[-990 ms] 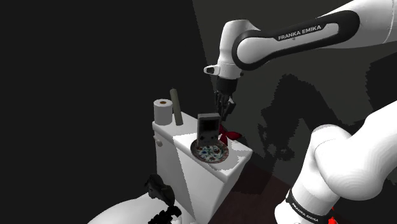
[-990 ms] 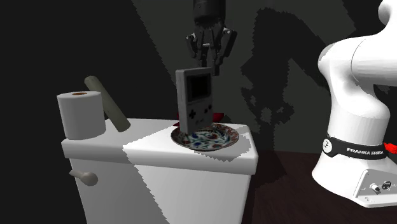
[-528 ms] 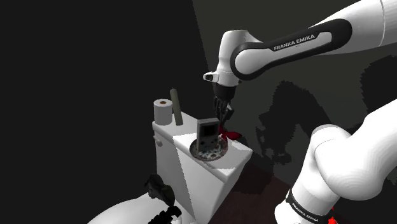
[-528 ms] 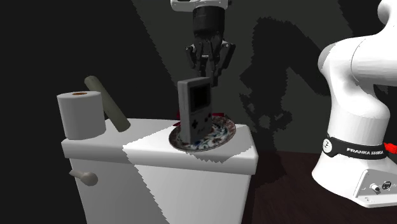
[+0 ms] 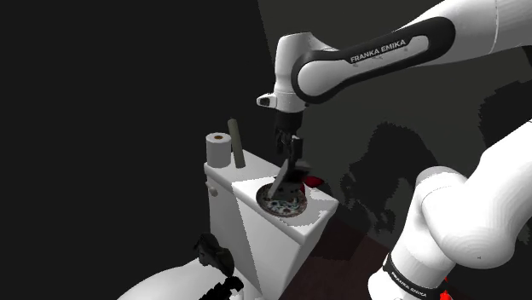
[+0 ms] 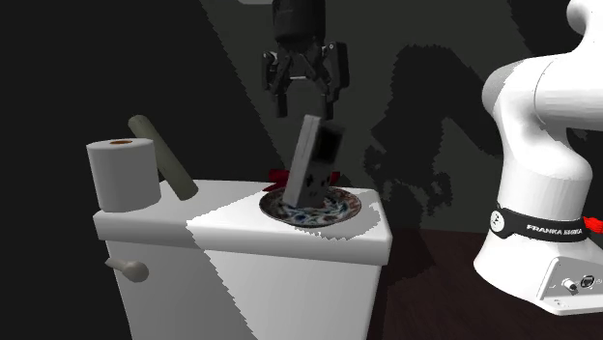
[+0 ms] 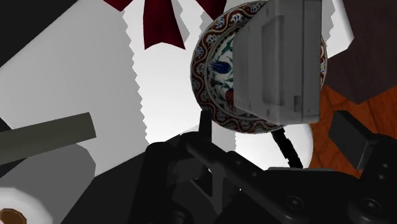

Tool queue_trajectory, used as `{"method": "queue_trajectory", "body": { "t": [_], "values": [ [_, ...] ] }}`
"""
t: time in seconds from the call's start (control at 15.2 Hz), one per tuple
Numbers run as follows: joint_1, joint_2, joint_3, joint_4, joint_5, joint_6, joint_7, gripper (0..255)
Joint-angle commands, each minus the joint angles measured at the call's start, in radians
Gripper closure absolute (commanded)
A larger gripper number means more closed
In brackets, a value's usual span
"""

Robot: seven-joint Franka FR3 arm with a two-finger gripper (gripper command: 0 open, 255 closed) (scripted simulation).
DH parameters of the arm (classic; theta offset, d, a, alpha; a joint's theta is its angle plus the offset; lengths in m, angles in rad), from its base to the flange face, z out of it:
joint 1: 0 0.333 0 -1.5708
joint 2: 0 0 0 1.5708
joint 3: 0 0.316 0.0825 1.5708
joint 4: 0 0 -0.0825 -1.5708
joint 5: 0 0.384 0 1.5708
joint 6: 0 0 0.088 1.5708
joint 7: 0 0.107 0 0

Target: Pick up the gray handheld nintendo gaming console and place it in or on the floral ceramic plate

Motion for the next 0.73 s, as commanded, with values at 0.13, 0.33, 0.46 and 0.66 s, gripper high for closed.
{"method": "queue_trajectory", "body": {
  "t": [0.13,0.33,0.46,0.66],
  "values": [
    [0.003,0.027,0.009,-0.01,-0.006,0.026,0.016,0],
    [0.001,0.04,0.005,-0.04,-0.009,0.069,0.016,0],
    [0.0,0.047,0.003,-0.056,-0.01,0.092,0.017,0],
    [0.0,0.047,0.003,-0.056,-0.01,0.092,0.017,0]
  ]
}}
